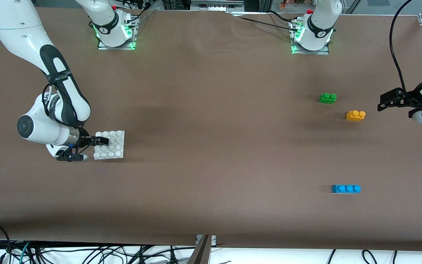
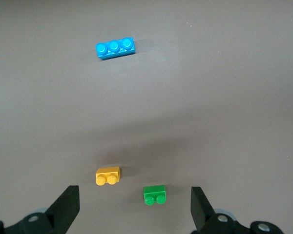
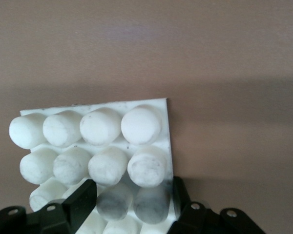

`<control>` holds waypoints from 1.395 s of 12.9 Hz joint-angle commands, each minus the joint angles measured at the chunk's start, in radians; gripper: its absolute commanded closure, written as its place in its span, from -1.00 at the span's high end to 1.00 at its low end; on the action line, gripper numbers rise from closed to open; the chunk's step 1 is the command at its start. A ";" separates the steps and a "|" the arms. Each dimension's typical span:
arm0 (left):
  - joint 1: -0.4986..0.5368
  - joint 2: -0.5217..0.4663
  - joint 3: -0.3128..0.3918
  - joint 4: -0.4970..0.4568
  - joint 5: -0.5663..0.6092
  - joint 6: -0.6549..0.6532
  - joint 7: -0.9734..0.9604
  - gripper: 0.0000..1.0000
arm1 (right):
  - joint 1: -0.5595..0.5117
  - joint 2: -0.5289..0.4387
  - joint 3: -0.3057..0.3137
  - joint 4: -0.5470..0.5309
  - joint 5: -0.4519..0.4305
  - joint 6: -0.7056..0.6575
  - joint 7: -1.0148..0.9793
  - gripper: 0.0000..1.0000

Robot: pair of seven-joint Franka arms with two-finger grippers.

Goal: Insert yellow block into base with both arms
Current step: 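Slide the white base plate across the table with the right gripper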

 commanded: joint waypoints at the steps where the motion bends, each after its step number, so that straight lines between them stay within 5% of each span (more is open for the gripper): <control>1: 0.001 0.012 -0.001 0.033 0.003 -0.023 0.019 1.00 | 0.004 0.021 0.024 0.028 0.024 -0.004 0.020 0.07; 18: 0.001 0.012 -0.001 0.033 0.003 -0.023 0.019 1.00 | 0.086 0.028 0.078 0.040 0.024 -0.001 0.182 0.07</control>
